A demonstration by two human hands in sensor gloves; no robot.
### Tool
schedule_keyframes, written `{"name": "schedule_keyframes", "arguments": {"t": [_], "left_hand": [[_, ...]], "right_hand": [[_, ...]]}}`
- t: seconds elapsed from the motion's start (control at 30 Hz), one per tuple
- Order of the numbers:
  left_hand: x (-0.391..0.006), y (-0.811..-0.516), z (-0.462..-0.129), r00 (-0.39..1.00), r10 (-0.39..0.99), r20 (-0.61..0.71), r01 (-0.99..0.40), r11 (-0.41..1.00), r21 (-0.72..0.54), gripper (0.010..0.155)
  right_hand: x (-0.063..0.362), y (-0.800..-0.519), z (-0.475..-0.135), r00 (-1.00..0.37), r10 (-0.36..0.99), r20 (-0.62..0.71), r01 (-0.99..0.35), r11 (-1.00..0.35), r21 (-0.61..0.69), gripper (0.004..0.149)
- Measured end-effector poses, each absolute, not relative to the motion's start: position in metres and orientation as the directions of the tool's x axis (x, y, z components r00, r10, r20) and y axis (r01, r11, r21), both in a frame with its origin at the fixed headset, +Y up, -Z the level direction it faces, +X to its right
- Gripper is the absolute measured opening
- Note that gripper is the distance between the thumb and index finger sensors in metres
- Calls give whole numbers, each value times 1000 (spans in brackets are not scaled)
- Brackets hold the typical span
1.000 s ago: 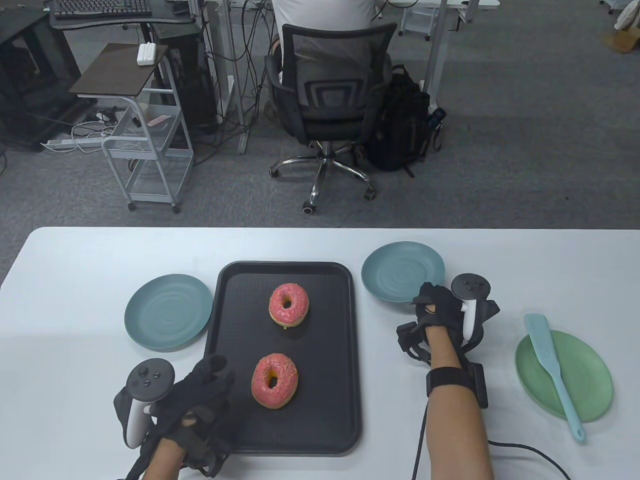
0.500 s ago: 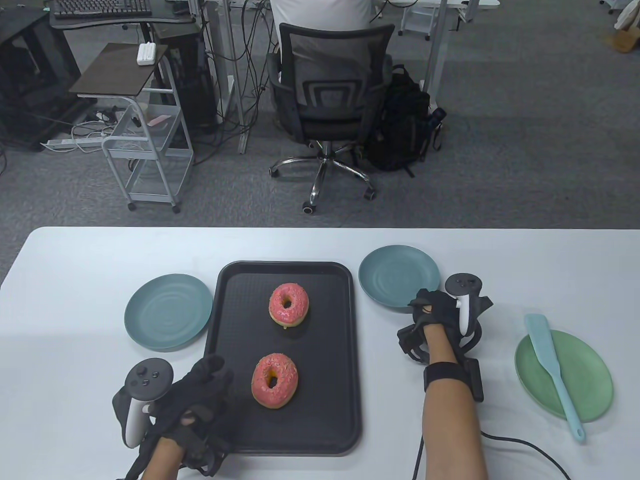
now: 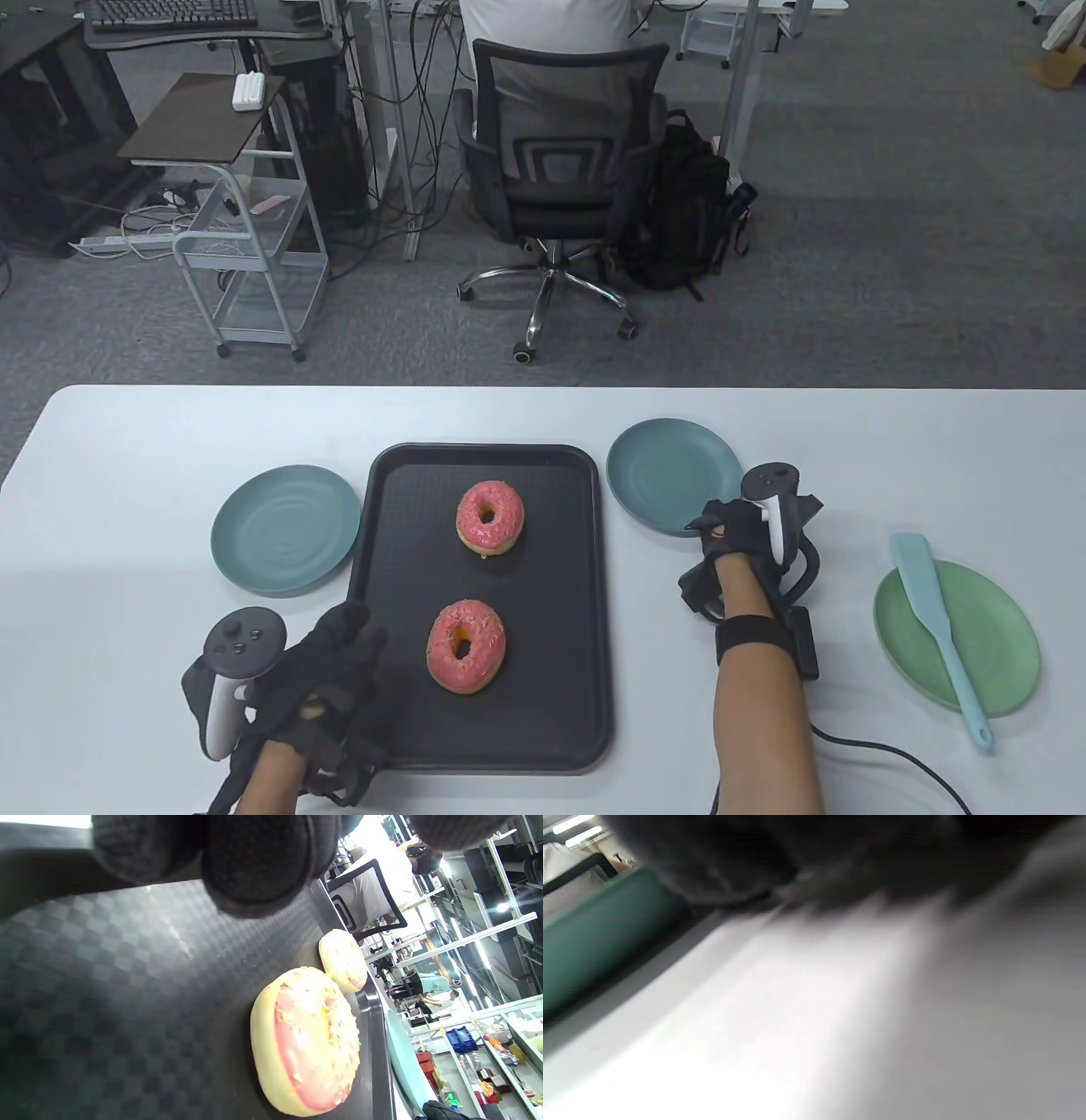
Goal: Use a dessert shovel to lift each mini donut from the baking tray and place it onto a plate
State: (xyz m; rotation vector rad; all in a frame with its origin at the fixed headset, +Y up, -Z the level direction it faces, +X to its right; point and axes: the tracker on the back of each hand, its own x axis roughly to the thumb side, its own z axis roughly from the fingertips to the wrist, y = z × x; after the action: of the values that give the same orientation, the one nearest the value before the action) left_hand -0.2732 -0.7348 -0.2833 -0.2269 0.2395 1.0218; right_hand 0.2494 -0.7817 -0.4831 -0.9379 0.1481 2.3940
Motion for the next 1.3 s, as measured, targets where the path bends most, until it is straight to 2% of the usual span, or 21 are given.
{"name": "schedule_keyframes", "arguments": {"t": [0.2, 0.4, 0.5, 0.63, 0.73, 0.87, 0.97, 1.07, 1.23, 1.3], "left_hand": [[-278, -737, -283, 498, 805, -324, -859, 508, -58, 66], [-280, -740, -282, 476, 815, -331, -874, 480, -75, 63], [-279, -740, -282, 486, 811, -327, -869, 487, -84, 63], [-280, -740, -282, 505, 800, -325, -858, 508, -81, 61], [-278, -740, -280, 512, 797, -321, -854, 514, -84, 61], [-275, -738, -278, 525, 795, -304, -846, 525, -89, 61], [-273, -736, -277, 583, 756, -297, -804, 590, -74, 60], [-271, -736, -277, 652, 700, -291, -745, 663, -75, 61], [-269, -736, -277, 662, 689, -295, -735, 673, -77, 60], [-269, -738, -278, 668, 681, -300, -729, 679, -84, 60]], "right_hand": [[252, -758, -466, -640, 499, -584, -510, -845, -163, 50], [254, -702, -436, -712, 568, -413, -518, -822, -238, 54], [253, -680, -411, -785, 540, -303, -474, -839, -267, 57], [253, -668, -370, -870, 457, -185, -403, -875, -267, 64], [255, -671, -341, -907, 398, -138, -357, -901, -248, 68], [255, -683, -305, -902, 423, -81, -400, -892, -208, 73], [255, -696, -290, -942, 331, -60, -312, -926, -213, 77], [254, -712, -283, -977, 207, -44, -193, -958, -211, 81], [250, -729, -282, -973, 230, -30, -223, -965, -140, 87], [247, -732, -283, -984, 173, -35, -169, -982, -88, 92]]}}
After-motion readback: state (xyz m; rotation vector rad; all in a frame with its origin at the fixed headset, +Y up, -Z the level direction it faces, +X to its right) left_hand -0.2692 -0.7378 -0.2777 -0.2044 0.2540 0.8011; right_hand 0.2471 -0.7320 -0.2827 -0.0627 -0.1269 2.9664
